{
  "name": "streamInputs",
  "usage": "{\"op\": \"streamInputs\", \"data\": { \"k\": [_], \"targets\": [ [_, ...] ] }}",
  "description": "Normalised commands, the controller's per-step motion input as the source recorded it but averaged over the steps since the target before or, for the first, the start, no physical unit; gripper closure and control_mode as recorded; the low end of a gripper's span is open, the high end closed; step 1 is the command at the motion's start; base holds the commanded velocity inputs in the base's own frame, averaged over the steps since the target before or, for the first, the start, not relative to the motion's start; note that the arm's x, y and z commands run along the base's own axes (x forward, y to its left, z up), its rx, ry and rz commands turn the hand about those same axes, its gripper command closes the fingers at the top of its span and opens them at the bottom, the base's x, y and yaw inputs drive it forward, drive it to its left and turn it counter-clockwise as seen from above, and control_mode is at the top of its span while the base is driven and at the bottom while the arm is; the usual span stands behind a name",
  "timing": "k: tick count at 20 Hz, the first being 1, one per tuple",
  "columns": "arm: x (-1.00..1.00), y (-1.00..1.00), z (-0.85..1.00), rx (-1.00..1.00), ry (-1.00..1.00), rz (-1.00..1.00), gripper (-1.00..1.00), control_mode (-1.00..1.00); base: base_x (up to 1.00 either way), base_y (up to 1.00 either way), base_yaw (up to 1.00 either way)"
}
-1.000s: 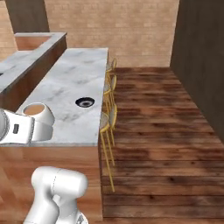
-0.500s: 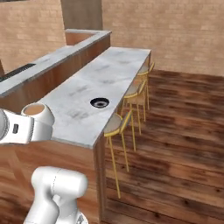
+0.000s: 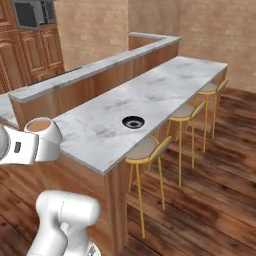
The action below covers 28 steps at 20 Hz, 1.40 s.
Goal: Pick the cup of tea, navigate to the dining table, and place it on the saucer.
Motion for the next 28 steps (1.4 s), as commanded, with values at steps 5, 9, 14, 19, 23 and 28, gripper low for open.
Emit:
{"op": "streamInputs", "data": {
  "k": [5,9,14,19,23,28],
  "targets": [
    [0.00,0.00,0.00,0.00,0.00,0.00,1.00,1.00,0.19,-0.79,0.46],
    [0.00,0.00,0.00,0.00,0.00,0.00,1.00,1.00,0.17,-0.81,0.45],
    [0.00,0.00,0.00,0.00,0.00,0.00,1.00,1.00,0.16,-0.78,0.47],
    [0.00,0.00,0.00,0.00,0.00,0.00,1.00,1.00,0.16,-0.77,0.47],
    [0.00,0.00,0.00,0.00,0.00,0.00,1.00,1.00,0.15,-0.77,0.47],
    [0.00,0.00,0.00,0.00,0.00,0.00,1.00,1.00,0.14,-0.77,0.47]
  ]
}}
